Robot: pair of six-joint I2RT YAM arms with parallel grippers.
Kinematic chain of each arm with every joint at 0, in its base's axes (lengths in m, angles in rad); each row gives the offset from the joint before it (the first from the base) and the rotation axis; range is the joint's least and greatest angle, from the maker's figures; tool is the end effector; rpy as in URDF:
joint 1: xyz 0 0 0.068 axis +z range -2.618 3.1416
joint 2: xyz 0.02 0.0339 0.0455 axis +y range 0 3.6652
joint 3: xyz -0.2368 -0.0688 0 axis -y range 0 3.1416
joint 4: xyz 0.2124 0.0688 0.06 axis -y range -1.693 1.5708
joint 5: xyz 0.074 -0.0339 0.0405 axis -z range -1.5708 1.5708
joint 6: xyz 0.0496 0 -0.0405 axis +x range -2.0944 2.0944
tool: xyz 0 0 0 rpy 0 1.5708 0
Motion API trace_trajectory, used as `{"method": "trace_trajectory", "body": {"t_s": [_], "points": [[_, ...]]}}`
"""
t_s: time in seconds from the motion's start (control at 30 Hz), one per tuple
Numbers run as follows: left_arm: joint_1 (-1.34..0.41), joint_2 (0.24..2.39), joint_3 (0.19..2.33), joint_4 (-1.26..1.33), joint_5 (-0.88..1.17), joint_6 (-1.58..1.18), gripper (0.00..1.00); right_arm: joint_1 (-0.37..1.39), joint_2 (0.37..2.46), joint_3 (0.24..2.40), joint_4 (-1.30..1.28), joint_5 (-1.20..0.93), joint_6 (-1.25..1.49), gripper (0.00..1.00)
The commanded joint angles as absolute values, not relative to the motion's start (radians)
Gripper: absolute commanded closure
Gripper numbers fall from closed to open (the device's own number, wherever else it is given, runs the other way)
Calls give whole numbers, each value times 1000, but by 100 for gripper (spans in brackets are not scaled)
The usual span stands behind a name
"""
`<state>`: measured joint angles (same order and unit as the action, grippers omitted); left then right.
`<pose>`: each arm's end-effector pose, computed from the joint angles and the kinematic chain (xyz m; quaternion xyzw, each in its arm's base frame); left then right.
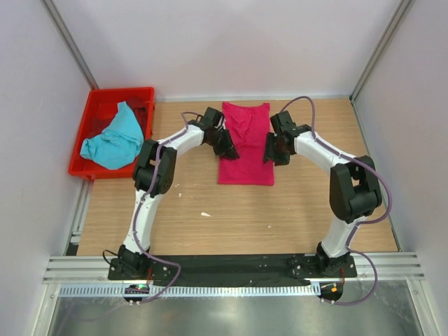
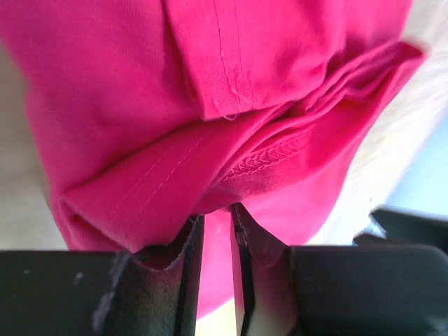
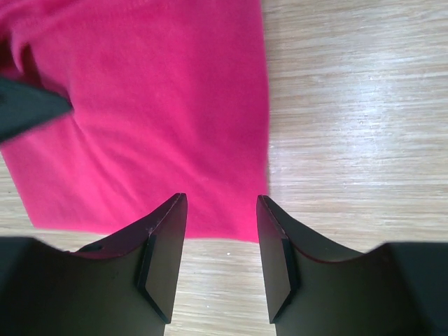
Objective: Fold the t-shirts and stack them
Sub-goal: Fold the tshirt
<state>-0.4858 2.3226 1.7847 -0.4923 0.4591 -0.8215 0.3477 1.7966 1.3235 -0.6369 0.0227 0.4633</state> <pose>0.3928 -0.2323 0.1276 -0.0969 0.9354 -0.3322 0.0731 0.3242 0.1163 0.1902 0.0588 0.9717 0.0799 0.2142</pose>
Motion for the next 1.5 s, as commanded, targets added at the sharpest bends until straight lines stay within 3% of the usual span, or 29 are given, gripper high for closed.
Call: {"method": "trace_trajectory", "body": {"t_s": [0.0, 0.13, 0.47, 0.5, 0.53, 0.7, 0.83, 1.03, 1.17, 1.47], "points": [[-442, 2358, 1911, -517, 443, -755, 76, 351, 1733, 1301, -609, 12, 492, 50], [-413, 2428, 2080, -569, 453, -736, 71, 351, 1720, 1278, -611, -24, 506, 49], [-377, 2438, 2215, -629, 402, -724, 66, 360, 1770, 1328, -626, -89, 517, 46], [-377, 2418, 2214, -638, 397, -713, 65, 364, 1770, 1331, -627, -92, 517, 45], [-383, 2393, 2189, -655, 385, -698, 58, 365, 1769, 1333, -629, -98, 515, 44], [-414, 2195, 1999, -624, 316, -647, 53, 364, 1766, 1327, -623, -137, 515, 49], [-420, 2147, 1856, -526, 379, -675, 75, 364, 1785, 1333, -614, -167, 517, 64], [-420, 2246, 1884, -485, 451, -696, 84, 364, 1813, 1315, -572, -221, 551, 93], [-417, 2311, 1911, -463, 468, -707, 87, 364, 1835, 1287, -538, -265, 583, 99], [-336, 2450, 2046, -462, 499, -707, 89, 350, 1841, 1189, -485, -261, 621, 99]]}}
